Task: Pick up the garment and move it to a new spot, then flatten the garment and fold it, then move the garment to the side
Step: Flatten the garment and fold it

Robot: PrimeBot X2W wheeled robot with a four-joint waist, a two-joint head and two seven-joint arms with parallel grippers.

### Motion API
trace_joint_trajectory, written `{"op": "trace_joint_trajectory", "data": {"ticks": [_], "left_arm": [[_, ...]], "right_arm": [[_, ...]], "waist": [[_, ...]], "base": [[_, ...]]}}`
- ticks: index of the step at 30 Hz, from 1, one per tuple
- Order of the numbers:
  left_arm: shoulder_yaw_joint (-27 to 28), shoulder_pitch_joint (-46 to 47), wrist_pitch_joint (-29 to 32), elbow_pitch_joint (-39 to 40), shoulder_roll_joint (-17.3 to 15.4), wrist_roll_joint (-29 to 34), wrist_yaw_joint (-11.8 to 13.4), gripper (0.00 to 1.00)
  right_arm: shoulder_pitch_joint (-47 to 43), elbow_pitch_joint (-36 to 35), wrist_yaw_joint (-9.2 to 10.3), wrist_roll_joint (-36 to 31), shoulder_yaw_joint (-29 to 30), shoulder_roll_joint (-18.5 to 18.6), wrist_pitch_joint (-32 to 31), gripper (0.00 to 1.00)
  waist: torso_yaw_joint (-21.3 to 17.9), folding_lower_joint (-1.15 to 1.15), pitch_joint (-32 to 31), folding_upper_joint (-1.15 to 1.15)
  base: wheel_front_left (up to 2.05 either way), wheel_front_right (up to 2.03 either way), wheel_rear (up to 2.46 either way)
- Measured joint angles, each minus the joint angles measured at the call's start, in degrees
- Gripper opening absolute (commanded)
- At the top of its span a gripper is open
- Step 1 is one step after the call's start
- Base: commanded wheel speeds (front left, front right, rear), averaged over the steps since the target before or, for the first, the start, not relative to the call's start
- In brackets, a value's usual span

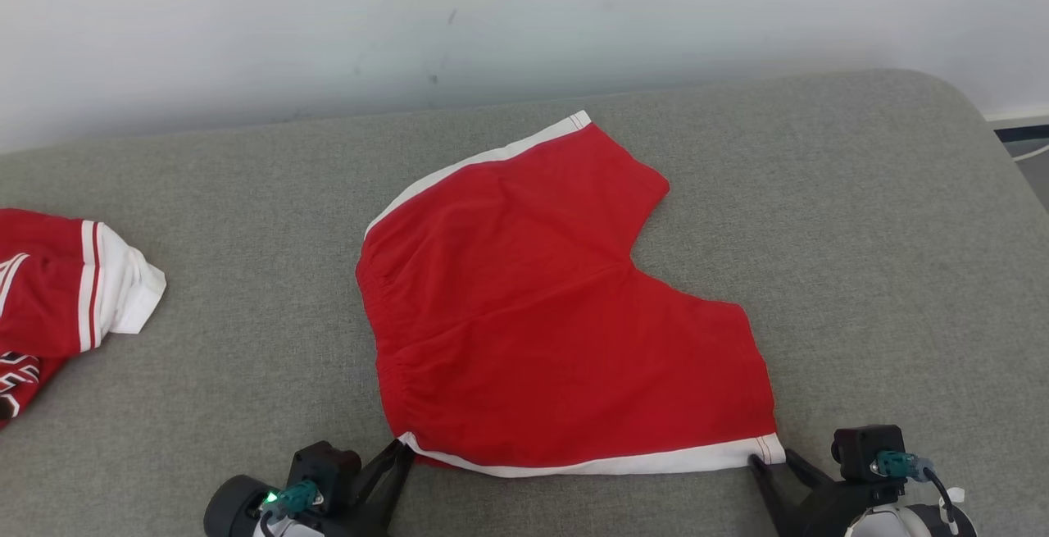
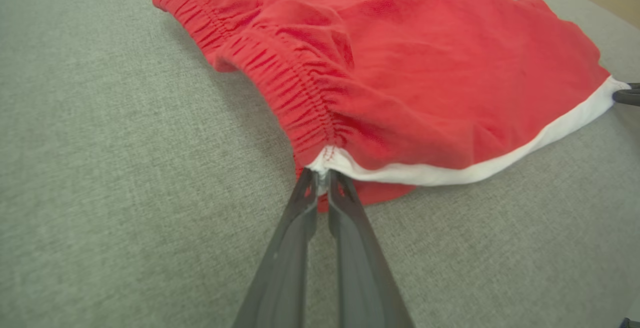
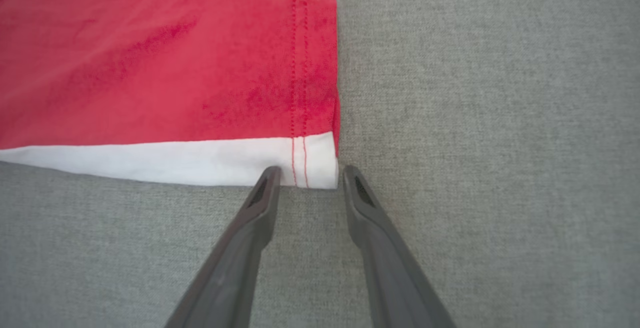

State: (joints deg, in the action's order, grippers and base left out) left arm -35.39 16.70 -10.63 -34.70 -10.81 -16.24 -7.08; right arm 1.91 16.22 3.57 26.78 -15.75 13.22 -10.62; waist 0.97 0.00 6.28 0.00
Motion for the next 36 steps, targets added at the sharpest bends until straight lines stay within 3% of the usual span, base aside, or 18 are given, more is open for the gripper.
{"op": "trace_joint_trajectory", "data": {"ticks": [6, 8, 9, 10, 17, 21, 27, 36], "left_arm": [[-0.1, 0.2, -0.1, -0.5, 0.1, -0.3, 0.0, 0.00], [-0.1, 0.3, -0.4, -0.7, 0.1, -0.3, 0.0, 0.00], [-0.2, 0.3, -0.5, -0.7, 0.1, -0.3, 0.0, 0.00], [-0.2, 0.3, -0.5, -0.8, 0.1, -0.3, 0.0, 0.00], [0.1, 0.2, -0.6, -0.6, 0.0, -2.0, 0.0, 0.00], [0.5, -0.9, -1.3, 1.5, -1.2, -3.1, -0.1, 0.00], [-0.1, -5.1, -1.5, 4.5, -3.3, -3.4, -0.1, 0.00], [-0.3, -11.5, -1.2, 10.6, -5.7, -4.1, 0.0, 0.00]], "right_arm": [[0.9, -0.4, 0.48, 0.0, 0.2, 0.0, -0.3, 0.39], [1.0, -0.5, 0.54, 0.0, 0.3, 0.0, -0.5, 0.22], [1.0, -0.5, 0.54, 0.0, 0.3, 0.0, -0.5, 0.03], [1.0, -0.6, 0.54, 0.0, 0.3, 0.0, -0.5, 0.00], [0.3, -2.0, 0.42, 0.4, 0.4, 0.5, -0.9, 0.00], [-2.5, -4.4, -1.41, 2.6, 0.7, 1.4, -2.1, 0.00], [-8.8, -9.4, -3.60, 5.1, 1.8, 5.0, -4.4, 0.00], [-14.5, -17.6, -4.15, 7.5, 3.6, 8.9, -8.0, 0.00]], "waist": [[0.0, 0.00, 0.1, 0.00], [0.1, 0.00, 0.1, 0.00], [0.1, 0.00, 0.1, 0.00], [0.1, 0.00, 0.2, 0.00], [0.0, 0.00, 0.1, 0.00], [0.0, 0.00, -0.1, 0.00], [0.0, 0.00, -0.3, 0.00], [-1.0, -0.01, 0.3, 0.00]], "base": [[0.00, 0.00, 0.00], [0.00, 0.00, 0.00], [0.00, 0.00, 0.00], [0.00, 0.00, 0.00], [0.00, 0.00, 0.00], [0.00, 0.00, 0.00], [0.00, 0.00, 0.00], [0.00, 0.00, 0.00]]}}
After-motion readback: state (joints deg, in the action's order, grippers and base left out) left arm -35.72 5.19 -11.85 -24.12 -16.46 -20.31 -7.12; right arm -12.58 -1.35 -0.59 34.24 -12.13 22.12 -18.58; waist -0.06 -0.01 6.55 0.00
